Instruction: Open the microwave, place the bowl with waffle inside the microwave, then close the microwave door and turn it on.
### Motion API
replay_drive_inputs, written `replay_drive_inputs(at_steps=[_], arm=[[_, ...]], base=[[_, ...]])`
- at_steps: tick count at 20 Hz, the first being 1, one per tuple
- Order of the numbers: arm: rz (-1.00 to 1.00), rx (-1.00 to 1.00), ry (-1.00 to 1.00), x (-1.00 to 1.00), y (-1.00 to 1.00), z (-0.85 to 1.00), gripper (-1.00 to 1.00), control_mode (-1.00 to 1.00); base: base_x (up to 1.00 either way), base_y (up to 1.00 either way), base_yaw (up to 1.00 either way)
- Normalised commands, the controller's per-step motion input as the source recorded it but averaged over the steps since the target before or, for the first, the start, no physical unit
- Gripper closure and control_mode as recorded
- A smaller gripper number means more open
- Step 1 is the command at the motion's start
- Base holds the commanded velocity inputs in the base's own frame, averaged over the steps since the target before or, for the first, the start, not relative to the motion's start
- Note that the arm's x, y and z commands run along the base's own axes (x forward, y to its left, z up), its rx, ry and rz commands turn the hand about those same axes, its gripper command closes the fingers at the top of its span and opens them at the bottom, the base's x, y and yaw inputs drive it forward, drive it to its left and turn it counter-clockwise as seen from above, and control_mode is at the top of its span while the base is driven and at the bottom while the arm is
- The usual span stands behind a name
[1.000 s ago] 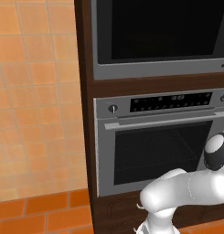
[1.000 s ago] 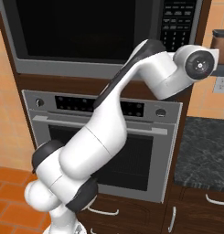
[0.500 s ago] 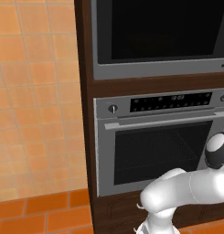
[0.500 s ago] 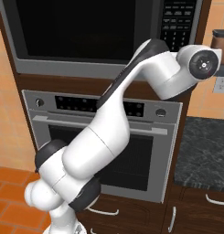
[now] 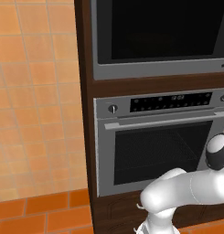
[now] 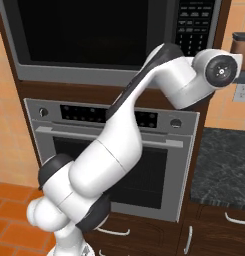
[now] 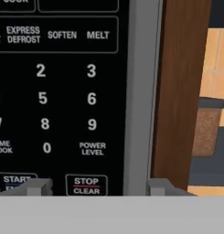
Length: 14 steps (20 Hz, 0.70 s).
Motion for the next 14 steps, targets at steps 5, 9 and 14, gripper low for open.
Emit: replay_drive_inputs(at_steps=[5, 9, 14], arm=[[0.00, 0.00, 0.00, 0.35, -0.01, 0.00, -1.00, -1.00], [-0.02, 0.00, 0.00, -0.07, 0.00, 0.00, -1.00, -1.00], [-0.06, 0.00, 0.00, -0.34, 0.01, 0.00, -1.00, -1.00]], base=[[0.00, 0.00, 0.00], [0.00, 0.00, 0.00], [0.00, 0.00, 0.00]])
